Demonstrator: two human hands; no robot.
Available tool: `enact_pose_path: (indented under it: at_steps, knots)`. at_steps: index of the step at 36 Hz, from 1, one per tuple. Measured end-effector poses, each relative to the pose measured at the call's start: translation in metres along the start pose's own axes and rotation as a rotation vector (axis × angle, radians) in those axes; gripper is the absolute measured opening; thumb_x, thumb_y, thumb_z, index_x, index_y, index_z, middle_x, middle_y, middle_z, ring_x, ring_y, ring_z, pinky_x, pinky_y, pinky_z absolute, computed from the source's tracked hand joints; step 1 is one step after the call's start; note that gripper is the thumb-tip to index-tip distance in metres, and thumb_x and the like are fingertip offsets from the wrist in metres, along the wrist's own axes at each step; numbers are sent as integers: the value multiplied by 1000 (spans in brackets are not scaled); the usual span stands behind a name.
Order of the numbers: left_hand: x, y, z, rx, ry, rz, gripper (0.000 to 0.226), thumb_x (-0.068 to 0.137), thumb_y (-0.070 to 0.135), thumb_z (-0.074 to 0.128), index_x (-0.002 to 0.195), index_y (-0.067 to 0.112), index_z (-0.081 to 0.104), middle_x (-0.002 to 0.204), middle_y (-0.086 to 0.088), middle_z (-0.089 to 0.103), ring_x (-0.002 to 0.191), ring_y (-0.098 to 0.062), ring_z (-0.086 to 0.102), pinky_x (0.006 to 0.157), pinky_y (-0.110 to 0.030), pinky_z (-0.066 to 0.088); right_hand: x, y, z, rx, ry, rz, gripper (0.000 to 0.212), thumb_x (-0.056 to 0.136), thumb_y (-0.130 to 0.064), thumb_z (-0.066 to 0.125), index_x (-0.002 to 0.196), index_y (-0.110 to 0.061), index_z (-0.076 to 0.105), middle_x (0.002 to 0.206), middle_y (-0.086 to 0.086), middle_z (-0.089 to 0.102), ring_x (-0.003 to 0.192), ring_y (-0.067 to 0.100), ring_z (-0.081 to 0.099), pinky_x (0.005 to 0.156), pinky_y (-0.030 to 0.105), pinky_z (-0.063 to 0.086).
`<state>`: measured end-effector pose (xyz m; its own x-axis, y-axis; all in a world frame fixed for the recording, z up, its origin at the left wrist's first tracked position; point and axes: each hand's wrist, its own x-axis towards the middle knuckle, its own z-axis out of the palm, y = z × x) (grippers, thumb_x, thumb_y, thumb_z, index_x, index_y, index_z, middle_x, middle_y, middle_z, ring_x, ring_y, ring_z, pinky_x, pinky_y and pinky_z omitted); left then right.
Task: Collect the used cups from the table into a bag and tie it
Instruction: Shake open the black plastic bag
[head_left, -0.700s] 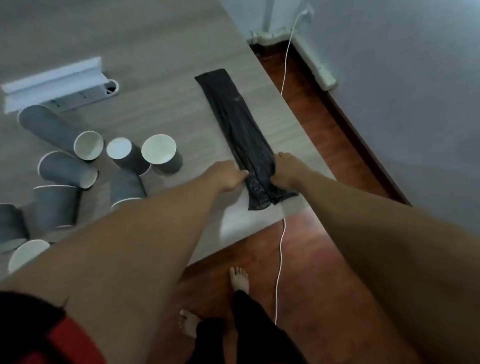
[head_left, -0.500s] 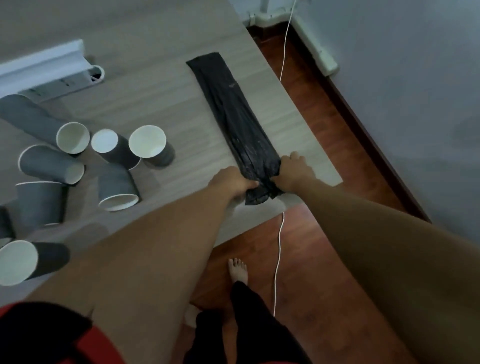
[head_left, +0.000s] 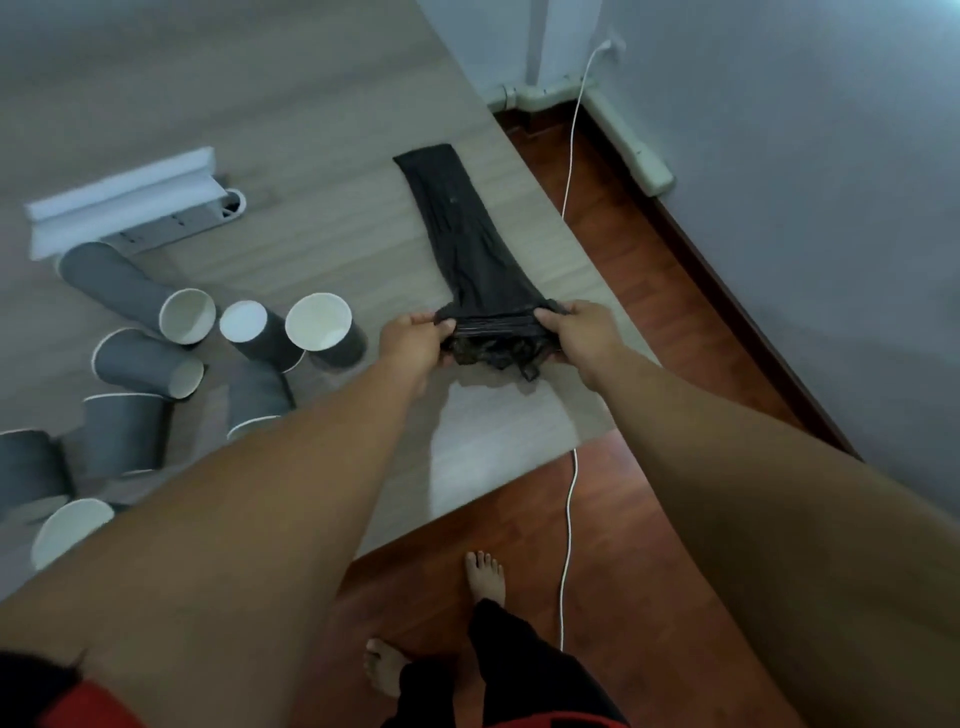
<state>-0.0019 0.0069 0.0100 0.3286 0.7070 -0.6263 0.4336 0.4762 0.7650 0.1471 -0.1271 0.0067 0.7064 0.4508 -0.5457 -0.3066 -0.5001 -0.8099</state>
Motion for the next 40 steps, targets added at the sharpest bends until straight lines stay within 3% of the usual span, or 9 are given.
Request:
enact_pose_path:
  at_steps: [3, 6, 12, 19, 22, 26, 30, 35, 40]
  knots:
    - [0, 21, -20, 15, 9, 39, 15, 92, 28, 68, 82, 18, 64, 106, -14, 70, 90, -27, 68, 86, -41, 59, -5, -22, 8, 38, 6, -93, 16, 87, -27, 73, 98, -17, 68, 102, 9, 71, 94, 24, 69, 81, 39, 59]
    - [-6, 40, -44, 183, 71, 99, 40, 85, 55, 67, 73, 17, 67, 99, -13, 74, 92, -30, 69, 93, -42, 54, -16, -44, 12, 8, -23, -174, 15, 89, -35, 69, 94, -21, 70, 101, 5, 73, 95, 21, 69, 88, 37, 57]
    - [-35, 68, -75, 160, 116, 97, 64, 61, 80, 67, 72, 17, 70, 55, 3, 70, 57, -17, 70, 48, -22, 51, -35, -72, -5, 59, -267, -164, 35, 84, -47, 73, 83, -12, 78, 86, 9, 77, 77, 18, 75, 62, 24, 57]
    - [-47, 78, -106, 61, -315, 213, 46, 65, 33, 86, 97, 7, 68, 69, -2, 74, 64, -17, 67, 54, -21, 55, -43, -96, -29, -150, -591, -68, 30, 77, -32, 77, 93, -7, 76, 90, 14, 76, 77, 22, 74, 62, 25, 57]
    - [-56, 86, -118, 473, -401, 266, 45, 51, 23, 93, 89, 16, 69, 63, 6, 68, 53, -7, 59, 47, -15, 45, -47, -109, -36, -369, -559, -94, 18, 71, -25, 82, 82, -11, 78, 81, 10, 76, 69, 19, 73, 56, 21, 55]
    - [-56, 88, -122, 1069, -155, 364, 22, 73, 25, 86, 89, 13, 76, 66, -1, 65, 61, -13, 56, 56, -23, 42, -43, -118, -41, -488, -282, -249, 42, 72, -35, 85, 91, 1, 75, 79, 15, 71, 68, 25, 66, 65, 32, 53]
    - [-53, 84, -110, 675, 147, 172, 19, 88, 22, 70, 91, 3, 74, 77, -14, 69, 71, -29, 65, 66, -33, 52, -44, -112, -32, -81, -79, -199, 46, 78, -31, 81, 99, 8, 70, 87, 17, 72, 71, 28, 70, 59, 31, 56]
    - [-54, 79, -91, -484, -49, -276, 26, 103, 12, 44, 84, 5, 60, 82, -13, 66, 73, -27, 62, 60, -47, 54, -50, -83, -19, 461, -186, 116, 19, 92, -18, 65, 105, -4, 66, 104, 16, 71, 86, 30, 70, 82, 43, 58]
    - [-61, 83, -85, -672, -71, -207, 22, 101, 6, 44, 86, 4, 61, 70, -12, 71, 72, -23, 62, 45, -31, 56, -63, -25, -24, 587, -452, 179, 33, 89, -20, 63, 118, -4, 64, 110, 20, 70, 89, 29, 71, 75, 39, 62]
